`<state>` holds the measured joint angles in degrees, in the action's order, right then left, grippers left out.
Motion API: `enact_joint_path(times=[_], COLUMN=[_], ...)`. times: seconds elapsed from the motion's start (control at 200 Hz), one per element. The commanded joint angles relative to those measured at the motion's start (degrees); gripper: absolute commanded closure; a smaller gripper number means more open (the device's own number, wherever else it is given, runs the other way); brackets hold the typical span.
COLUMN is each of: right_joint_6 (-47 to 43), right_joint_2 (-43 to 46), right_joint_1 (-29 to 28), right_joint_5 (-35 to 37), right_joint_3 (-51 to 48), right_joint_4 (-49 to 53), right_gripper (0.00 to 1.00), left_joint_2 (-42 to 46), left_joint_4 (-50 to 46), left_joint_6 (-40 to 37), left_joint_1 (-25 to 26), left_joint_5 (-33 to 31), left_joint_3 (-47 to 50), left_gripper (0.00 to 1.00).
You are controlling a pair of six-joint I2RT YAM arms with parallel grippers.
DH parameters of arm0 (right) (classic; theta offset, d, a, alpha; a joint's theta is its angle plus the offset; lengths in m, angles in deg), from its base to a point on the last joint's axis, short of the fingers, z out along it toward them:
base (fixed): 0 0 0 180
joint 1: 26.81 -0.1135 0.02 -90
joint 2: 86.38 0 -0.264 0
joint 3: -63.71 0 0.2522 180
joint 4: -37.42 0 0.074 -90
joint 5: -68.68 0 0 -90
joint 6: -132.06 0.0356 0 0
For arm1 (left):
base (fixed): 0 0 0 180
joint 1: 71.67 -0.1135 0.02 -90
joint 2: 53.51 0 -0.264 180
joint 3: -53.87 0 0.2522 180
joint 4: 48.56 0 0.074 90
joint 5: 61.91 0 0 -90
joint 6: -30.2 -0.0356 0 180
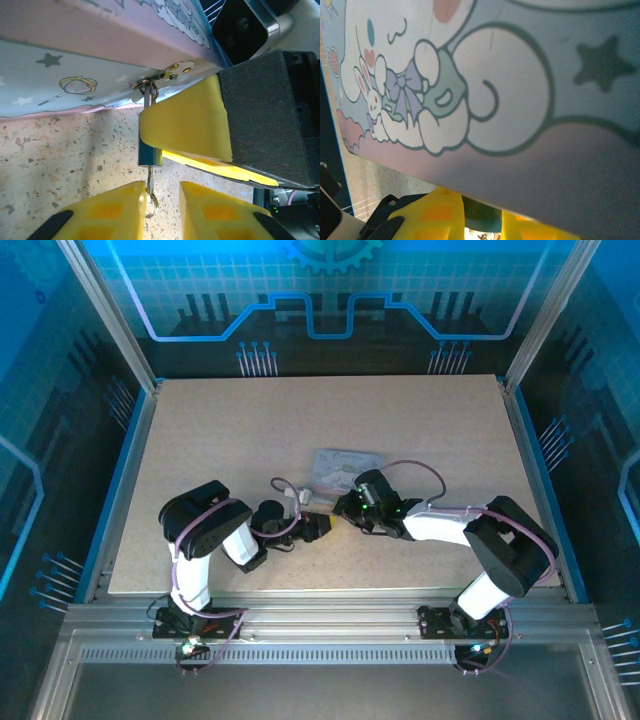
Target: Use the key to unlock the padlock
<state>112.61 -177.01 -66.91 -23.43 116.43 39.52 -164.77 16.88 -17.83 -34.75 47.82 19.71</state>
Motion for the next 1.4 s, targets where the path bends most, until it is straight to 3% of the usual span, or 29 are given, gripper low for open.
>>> enact_joint_path(times=[0.0, 0.285, 0.52, 0.7, 1.145, 1.326, 1.396], right_joint_6=[1.6, 1.2, 0.2, -1.2, -3.7, -4.2, -4.4], right_joint_2=[0.9, 1.4, 2.4, 3.0, 2.6, 2.3, 2.4], right_joint_1=[-0.9, -0.9, -1.0, -1.1, -1.3, -1.6, -1.7], right_joint_5=[-0.8, -0.5, 0.4, 1.1, 0.8, 0.6, 0.5], right_joint_3=[-0.8, -0.7, -0.4, 0.9, 4.8, 5.2, 5.3], right_joint_4=[1.4, 2.1, 3.6, 6.7, 12.7, 13.0, 13.4], right_gripper=[0.88, 0.88, 0.87, 0.89, 0.91, 0.90, 0.81], left_joint_2=[0.1, 0.3, -0.1, 0.1, 2.7, 2.0, 1.5], left_joint_4=[1.0, 1.0, 1.0, 1.0, 0.5, 0.9, 1.0], left_joint_6=[-0.2, -1.2, -1.9, -5.6, -28.1, -28.4, -26.9], left_joint_1=[0.3, 0.4, 1.6, 4.5, 14.7, 14.9, 14.9], left_joint_5=[0.8, 0.5, -2.7, -9.0, -27.0, -27.2, -27.0], left_joint_3=[-0.5, -0.4, 0.4, 1.6, 2.7, 2.7, 2.6], left_gripper=[0.81, 1.00, 1.00, 1.00, 1.00, 1.00, 1.00])
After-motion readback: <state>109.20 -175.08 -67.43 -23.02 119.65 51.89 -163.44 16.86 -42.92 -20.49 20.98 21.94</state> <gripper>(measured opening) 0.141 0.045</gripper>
